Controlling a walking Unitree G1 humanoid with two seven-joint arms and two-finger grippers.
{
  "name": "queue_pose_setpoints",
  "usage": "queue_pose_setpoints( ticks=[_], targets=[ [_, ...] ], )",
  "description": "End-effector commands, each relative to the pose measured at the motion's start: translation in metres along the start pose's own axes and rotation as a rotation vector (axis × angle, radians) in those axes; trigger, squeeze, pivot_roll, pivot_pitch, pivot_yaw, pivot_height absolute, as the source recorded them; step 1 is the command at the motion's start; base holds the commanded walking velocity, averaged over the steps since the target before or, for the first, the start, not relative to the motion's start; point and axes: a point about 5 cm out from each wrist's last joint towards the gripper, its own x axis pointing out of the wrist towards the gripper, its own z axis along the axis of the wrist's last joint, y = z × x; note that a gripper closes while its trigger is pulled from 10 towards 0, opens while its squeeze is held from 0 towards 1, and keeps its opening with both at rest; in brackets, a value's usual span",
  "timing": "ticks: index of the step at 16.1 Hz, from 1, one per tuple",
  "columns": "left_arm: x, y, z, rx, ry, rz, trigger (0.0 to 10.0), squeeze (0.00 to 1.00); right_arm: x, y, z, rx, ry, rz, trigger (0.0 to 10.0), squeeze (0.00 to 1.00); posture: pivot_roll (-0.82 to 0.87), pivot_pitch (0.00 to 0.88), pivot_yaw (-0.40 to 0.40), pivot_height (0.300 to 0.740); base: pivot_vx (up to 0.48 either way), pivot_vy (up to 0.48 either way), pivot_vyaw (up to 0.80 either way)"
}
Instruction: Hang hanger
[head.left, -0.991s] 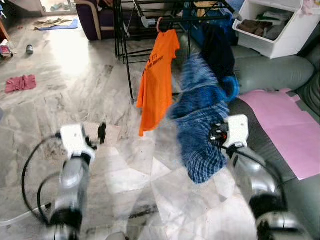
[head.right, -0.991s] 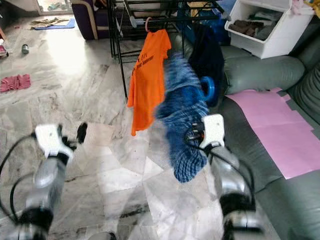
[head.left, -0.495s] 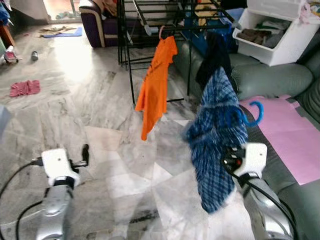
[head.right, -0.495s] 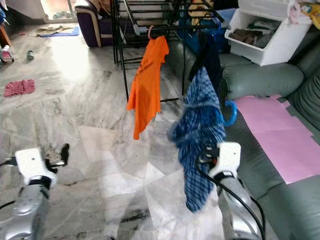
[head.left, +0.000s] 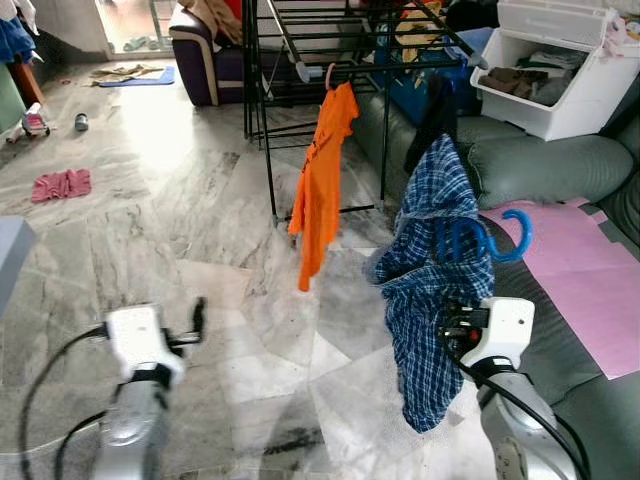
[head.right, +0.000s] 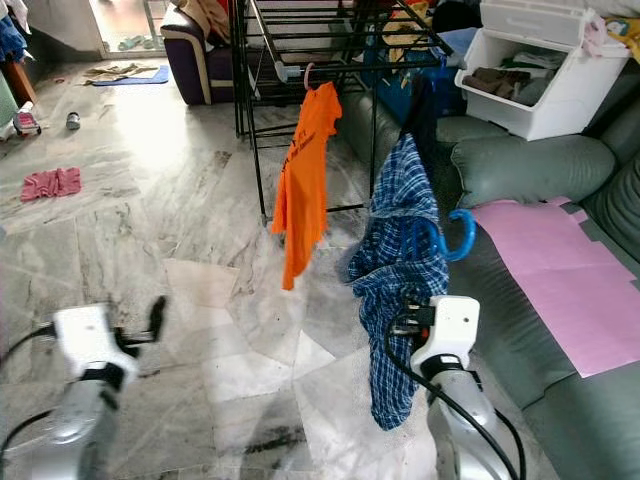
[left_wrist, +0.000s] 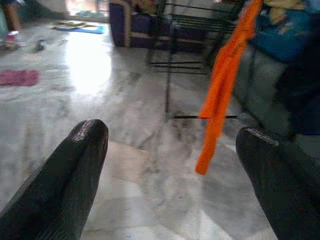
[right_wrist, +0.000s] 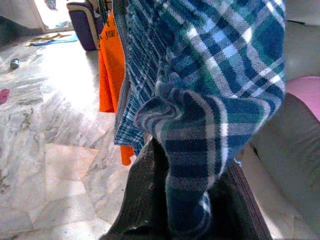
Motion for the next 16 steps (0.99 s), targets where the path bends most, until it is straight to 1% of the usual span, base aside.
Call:
queue_pose_setpoints(
  ticks=[1,2,4,5,6,7,10,13,16],
  targets=[
    [0.005,-0.005,0.006,0.004,-0.018,-0.017,10.0,0.00,0.000,0.000,0.010,-0.006,-0.031,-0.008,0.0,0.00,0.06,0.000,-0.044,0.740,0.000,0.000,0.00],
    [0.008,-0.007,0.008,-0.004,-0.022,-0.027,10.0,0.00,0.002,0.001,0.009,0.020,-0.020,-0.017,1.7,0.00,0.05,0.000,-0.044,0.740,0.000,0.000,0.00],
    [0.012,-0.012,0.011,-0.013,-0.025,-0.048,10.0,0.00,0.005,0.003,0.012,0.023,-0.025,-0.020,2.7,0.00,0.04,0.000,-0.028,0.740,0.120,0.000,0.00],
    [0.014,-0.015,0.012,-0.014,-0.026,-0.062,10.0,0.00,0.006,0.003,0.013,0.017,-0.027,-0.022,6.7,0.00,0.04,0.000,-0.025,0.740,0.251,0.000,0.00],
    [0.015,-0.017,0.012,-0.012,-0.024,-0.072,10.0,0.00,0.007,0.003,0.013,0.023,-0.025,-0.028,10.0,0.00,0.04,0.000,-0.025,0.740,0.251,0.000,0.00],
    [0.015,-0.018,0.012,-0.010,-0.024,-0.076,10.0,0.00,0.009,0.002,0.013,0.033,-0.022,-0.036,10.0,0.00,0.04,0.000,-0.025,0.740,0.247,0.000,0.00],
    [0.014,-0.017,0.012,-0.024,-0.026,-0.060,10.0,0.00,0.010,0.002,0.014,0.011,-0.020,-0.025,10.0,0.00,0.05,0.000,-0.037,0.740,0.255,0.000,0.00],
    [0.012,-0.018,0.011,-0.028,-0.024,-0.052,10.0,0.00,0.013,0.006,0.012,0.007,-0.007,-0.006,10.0,0.00,0.06,0.000,-0.048,0.740,0.266,0.000,0.77],
    [0.014,-0.023,0.011,-0.025,-0.025,-0.059,10.0,0.00,0.017,0.008,0.014,0.002,-0.008,0.005,10.0,0.00,0.06,0.000,-0.053,0.740,0.266,0.000,0.77]
  ],
)
